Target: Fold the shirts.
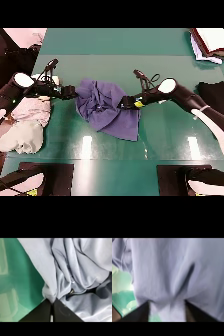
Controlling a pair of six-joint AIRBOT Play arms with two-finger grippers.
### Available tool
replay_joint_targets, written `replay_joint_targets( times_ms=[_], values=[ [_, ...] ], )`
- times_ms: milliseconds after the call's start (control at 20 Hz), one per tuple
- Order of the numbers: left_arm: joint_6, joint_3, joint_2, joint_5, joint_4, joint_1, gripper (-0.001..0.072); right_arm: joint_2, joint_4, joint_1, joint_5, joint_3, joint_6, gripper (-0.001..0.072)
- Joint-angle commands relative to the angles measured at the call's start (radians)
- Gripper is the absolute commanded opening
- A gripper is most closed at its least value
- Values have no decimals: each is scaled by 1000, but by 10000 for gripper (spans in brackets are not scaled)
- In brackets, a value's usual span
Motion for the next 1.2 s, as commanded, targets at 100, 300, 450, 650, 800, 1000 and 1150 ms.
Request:
replay_joint_targets(
  times_ms=[100, 300, 450, 650, 800, 1000, 1150],
  values=[
    [1, 2, 1, -11, 2, 0, 25, -71, -30, 11, -49, 103, -36, 17],
    [1, 97, 70, -37, 87, 40, 25, -1, -360, -63, 153, 253, 29, 14],
    [4, 320, 156, -81, 106, 129, 25, 126, -659, -166, 303, 404, 73, 14],
    [68, 648, 225, -125, 91, 151, 25, 281, -697, -319, 333, 598, 72, 14],
    [73, 859, 242, -157, 66, 151, 25, 365, -697, -378, 335, 699, 53, 14],
    [72, 1063, 244, -185, 33, 151, 25, 446, -697, -399, 383, 767, 35, 14],
    [73, 1130, 262, -159, -61, 151, 25, 497, -697, -399, 449, 777, 31, 14]
  ],
)
